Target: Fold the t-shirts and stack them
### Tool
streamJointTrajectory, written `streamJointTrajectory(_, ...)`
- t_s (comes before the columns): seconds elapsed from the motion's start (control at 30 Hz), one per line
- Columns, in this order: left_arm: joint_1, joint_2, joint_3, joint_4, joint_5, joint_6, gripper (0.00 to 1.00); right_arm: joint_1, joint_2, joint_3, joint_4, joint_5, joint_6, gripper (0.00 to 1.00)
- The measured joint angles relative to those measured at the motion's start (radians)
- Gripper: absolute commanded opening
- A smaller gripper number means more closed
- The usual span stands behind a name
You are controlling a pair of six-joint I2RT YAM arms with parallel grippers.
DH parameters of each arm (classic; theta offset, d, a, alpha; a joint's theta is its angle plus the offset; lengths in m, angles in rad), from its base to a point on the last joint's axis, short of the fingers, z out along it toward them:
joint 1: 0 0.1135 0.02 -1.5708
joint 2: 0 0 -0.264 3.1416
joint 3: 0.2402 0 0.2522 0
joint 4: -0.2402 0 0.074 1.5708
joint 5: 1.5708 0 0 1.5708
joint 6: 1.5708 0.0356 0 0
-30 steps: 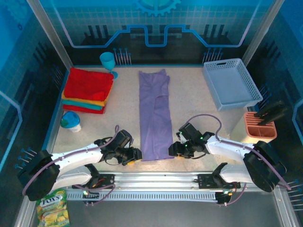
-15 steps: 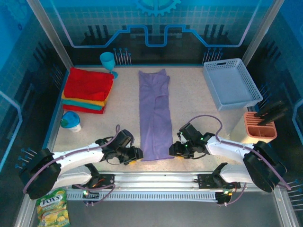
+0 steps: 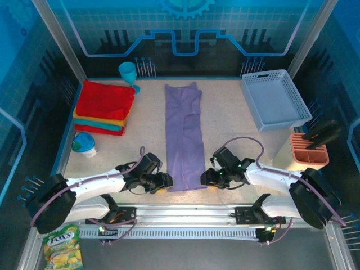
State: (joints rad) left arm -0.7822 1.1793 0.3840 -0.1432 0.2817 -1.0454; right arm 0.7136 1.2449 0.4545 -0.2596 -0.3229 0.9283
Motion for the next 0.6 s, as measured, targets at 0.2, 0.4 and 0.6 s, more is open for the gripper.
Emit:
streamJointTrajectory(0.2, 0.0, 0.016, 0.0, 0.019, 0.003, 0.0, 0.47, 0.005, 0.001, -0.006, 0.02, -0.004, 0.004, 0.43)
streamJointTrajectory(0.4, 0.0, 0.032, 0.005, 0.022, 0.004, -0.003, 0.45, 0.026, 0.006, -0.009, 0.06, -0.028, 0.01, 0.42)
streamJointTrajectory(0.6, 0.0, 0.037, 0.006, 0.022, 0.006, -0.003, 0.43, 0.026, 0.012, -0.013, 0.068, -0.029, 0.011, 0.41)
